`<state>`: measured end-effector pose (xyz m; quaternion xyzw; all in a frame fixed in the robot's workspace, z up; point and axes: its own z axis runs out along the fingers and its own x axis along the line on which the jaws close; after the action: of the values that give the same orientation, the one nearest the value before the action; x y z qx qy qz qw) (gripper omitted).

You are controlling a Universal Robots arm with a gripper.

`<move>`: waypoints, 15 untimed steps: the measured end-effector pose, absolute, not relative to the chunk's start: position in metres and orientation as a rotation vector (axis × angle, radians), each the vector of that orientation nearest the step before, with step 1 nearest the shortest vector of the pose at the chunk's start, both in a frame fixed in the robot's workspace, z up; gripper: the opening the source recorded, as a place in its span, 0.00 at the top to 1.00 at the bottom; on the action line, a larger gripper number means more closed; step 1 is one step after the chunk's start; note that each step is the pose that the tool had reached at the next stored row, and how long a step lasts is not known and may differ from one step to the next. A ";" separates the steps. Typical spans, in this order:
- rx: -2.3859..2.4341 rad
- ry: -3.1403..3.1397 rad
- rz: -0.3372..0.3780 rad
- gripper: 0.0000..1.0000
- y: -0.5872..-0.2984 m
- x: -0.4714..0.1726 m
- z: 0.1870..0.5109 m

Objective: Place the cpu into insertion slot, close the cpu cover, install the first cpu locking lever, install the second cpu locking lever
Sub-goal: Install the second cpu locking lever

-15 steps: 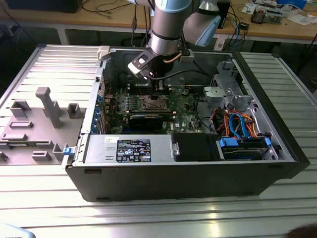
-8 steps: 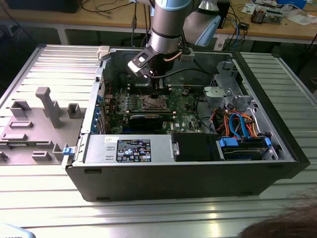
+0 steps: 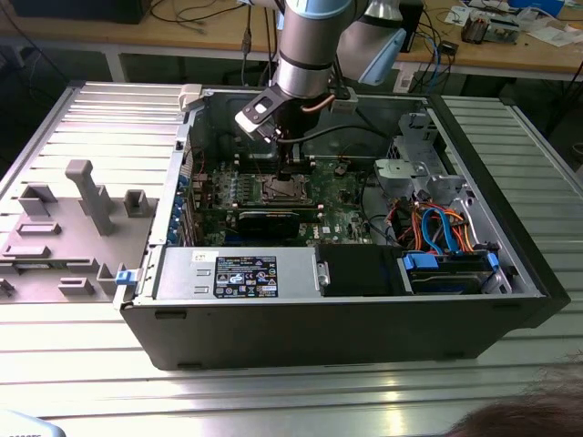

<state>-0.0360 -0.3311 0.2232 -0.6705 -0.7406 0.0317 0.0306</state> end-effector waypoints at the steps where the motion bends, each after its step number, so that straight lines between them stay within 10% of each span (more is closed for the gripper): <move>1: -2.067 -2.282 0.098 0.89 -0.331 -0.036 0.223; 15: -2.067 -2.282 0.098 0.89 -0.331 -0.036 0.241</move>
<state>-0.0360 -0.3311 0.2411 -0.6706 -0.7405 0.0317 0.0306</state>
